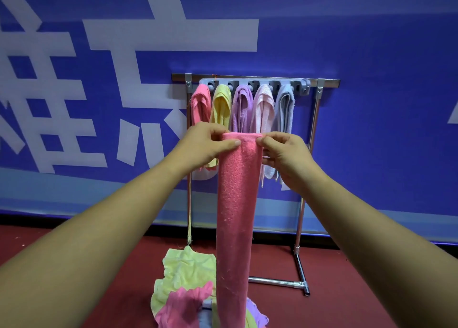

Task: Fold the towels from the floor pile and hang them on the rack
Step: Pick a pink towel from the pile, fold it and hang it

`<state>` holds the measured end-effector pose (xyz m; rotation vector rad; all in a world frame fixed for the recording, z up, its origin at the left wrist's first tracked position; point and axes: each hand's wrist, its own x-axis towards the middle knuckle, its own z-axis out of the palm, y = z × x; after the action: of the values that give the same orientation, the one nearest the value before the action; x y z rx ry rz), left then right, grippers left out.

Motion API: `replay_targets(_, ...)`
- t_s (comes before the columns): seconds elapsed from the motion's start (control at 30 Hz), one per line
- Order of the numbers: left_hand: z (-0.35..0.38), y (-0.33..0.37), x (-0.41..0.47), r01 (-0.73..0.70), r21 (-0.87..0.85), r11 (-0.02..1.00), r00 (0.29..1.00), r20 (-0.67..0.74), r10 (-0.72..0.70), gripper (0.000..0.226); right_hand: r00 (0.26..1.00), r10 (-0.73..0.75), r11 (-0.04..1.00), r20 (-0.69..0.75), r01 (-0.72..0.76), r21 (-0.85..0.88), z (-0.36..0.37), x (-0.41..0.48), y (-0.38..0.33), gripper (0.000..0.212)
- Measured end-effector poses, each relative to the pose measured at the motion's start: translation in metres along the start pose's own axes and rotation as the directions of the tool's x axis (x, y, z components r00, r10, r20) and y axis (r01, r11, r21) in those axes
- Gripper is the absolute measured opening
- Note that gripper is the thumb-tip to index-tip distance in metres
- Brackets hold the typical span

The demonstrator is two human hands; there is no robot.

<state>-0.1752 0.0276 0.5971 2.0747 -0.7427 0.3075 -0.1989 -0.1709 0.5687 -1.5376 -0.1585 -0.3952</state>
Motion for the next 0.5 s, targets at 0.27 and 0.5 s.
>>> replay_targets(0.27, 0.022, 0.003, -0.002, 0.096, -0.392, 0.915, 0.993, -0.029, -0.117, 0.018, 0.999, -0.050, 0.998, 0.021, 0.049, 0.050, 0.003, 0.009, -0.020, 0.013)
replay_targets(0.5, 0.019, 0.006, 0.009, 0.052, -0.427, 0.903, 0.976, -0.170, -0.137, 0.007, 0.946, 0.201, 0.932, 0.255, -0.264, 0.247, 0.004, -0.006, 0.015, 0.020)
